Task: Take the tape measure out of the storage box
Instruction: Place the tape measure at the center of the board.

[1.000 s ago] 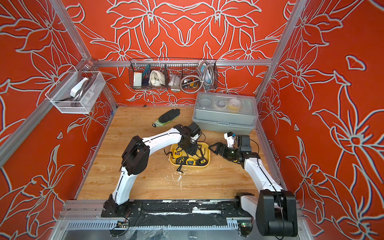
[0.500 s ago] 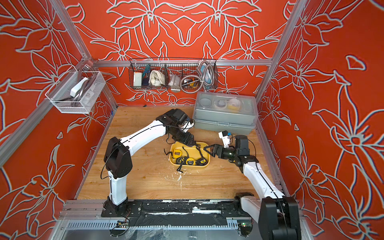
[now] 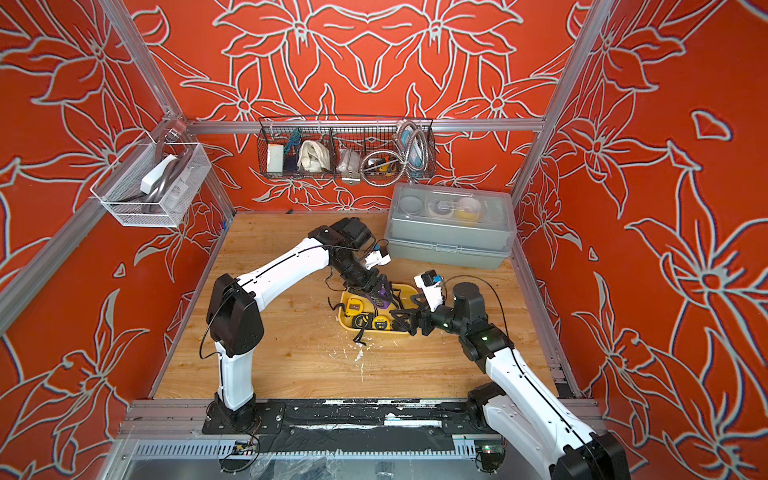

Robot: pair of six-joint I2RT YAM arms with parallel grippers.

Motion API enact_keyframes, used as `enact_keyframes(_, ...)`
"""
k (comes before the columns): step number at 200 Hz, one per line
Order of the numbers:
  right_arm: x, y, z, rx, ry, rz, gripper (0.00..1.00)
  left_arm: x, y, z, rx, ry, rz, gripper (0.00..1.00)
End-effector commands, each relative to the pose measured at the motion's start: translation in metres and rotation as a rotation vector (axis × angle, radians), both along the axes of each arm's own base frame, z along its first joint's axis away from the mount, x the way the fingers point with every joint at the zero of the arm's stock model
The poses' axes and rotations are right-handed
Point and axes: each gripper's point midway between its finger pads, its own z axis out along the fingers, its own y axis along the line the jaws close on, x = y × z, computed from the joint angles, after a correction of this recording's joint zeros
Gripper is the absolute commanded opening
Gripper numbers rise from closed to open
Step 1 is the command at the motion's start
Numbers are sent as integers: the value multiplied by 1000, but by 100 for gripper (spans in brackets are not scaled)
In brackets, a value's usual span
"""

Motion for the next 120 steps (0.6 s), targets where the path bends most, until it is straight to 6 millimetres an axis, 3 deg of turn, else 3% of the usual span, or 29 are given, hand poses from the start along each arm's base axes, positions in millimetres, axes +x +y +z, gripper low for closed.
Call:
enact_keyframes(1, 1, 15, 21, -11, -89, 63, 85, -17, 1, 30, -84, 32, -28, 47)
enact_keyframes(22, -7, 29, 17, -80, -91, 129, 83, -22, -1, 37, -111, 53, -34, 47)
enact_keyframes(59, 2, 43, 23, -46, -100, 134, 78, -30, -1, 45, -134, 74, -43, 47)
enact_keyframes(86, 4, 53, 20, -48, -82, 160, 62, -35, -1, 48, -146, 85, -49, 47)
enact_keyframes(120, 10, 60, 28, -10, -112, 137, 40, -40, 0, 48, -147, 98, -57, 47)
